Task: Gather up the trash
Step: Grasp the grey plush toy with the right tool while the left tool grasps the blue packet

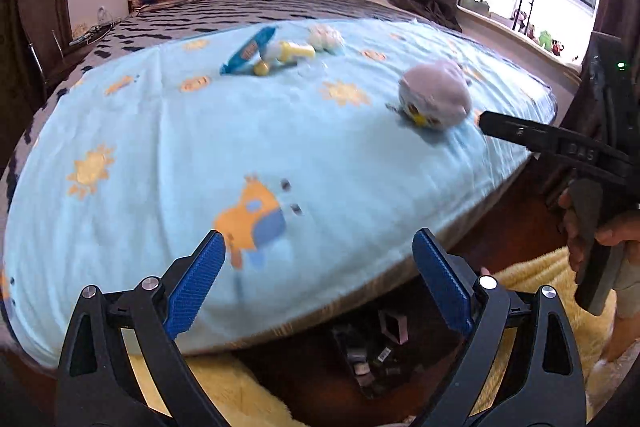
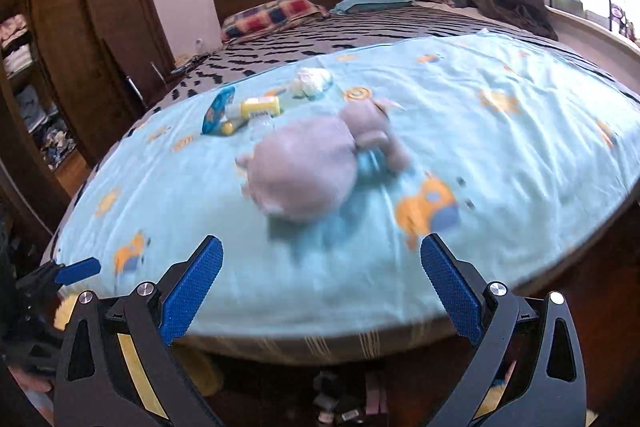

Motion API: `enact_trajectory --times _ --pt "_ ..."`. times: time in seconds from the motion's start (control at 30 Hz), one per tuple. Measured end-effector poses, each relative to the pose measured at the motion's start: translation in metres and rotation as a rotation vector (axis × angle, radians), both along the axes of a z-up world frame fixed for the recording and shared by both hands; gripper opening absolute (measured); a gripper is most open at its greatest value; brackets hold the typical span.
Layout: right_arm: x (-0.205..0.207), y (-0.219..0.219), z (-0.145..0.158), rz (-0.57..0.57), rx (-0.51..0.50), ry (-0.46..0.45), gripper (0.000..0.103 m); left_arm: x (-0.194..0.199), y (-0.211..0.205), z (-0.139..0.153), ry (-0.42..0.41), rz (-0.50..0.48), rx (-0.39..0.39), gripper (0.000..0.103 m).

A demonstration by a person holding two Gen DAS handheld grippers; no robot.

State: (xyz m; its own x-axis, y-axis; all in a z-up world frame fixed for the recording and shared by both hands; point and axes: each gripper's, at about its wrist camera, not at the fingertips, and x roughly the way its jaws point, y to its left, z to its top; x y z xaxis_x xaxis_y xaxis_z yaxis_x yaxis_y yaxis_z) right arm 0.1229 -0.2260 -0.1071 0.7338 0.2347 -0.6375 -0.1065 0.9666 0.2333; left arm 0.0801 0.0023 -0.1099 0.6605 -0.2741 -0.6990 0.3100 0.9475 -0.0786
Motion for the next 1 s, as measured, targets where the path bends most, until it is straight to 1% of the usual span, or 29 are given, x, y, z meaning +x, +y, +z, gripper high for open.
enact_trajectory --times 0.17,0.3,0.43,0.5,0.53,0.57,0.6,0.73,0.83,1.0 --pt "0.029 0.017 0.001 0.01 -0.038 0.019 0.099 0.024 0.01 0.011 -0.012 0.025 0.005 0.092" --pt "0.045 0.026 -0.006 0.017 -0.058 0.041 0.099 0.043 0.012 0.013 -0.009 0.037 0.008 0.092" --pt "0.058 0.032 -0.011 0.015 -0.064 0.059 0.099 0.069 0.013 0.012 -0.009 0.052 0.032 0.092" --pt "0.062 0.031 -0.01 0.022 -0.061 0.046 0.098 0.083 0.014 0.012 -0.007 0.065 0.04 0.092" --pt "0.064 0.032 -0.01 0.028 -0.064 0.043 0.089 0.091 0.015 0.012 -0.004 0.069 0.038 0.092" --pt "0.066 0.032 -0.008 0.037 -0.065 0.04 0.083 0.098 0.015 0.012 -0.003 0.074 0.036 0.092" --pt "0.067 0.032 -0.007 0.042 -0.069 0.037 0.081 0.104 0.016 0.012 -0.002 0.08 0.034 0.092" --pt "0.075 0.032 -0.001 0.058 -0.089 0.022 0.079 0.141 0.016 0.018 -0.002 0.106 0.006 0.091" --pt "0.078 0.03 0.002 0.06 -0.073 0.008 0.078 0.167 0.012 0.022 -0.019 0.124 0.019 0.088" --pt "0.081 0.023 0.007 0.06 -0.046 -0.003 0.078 0.206 0.004 0.022 -0.016 0.153 0.034 0.086"
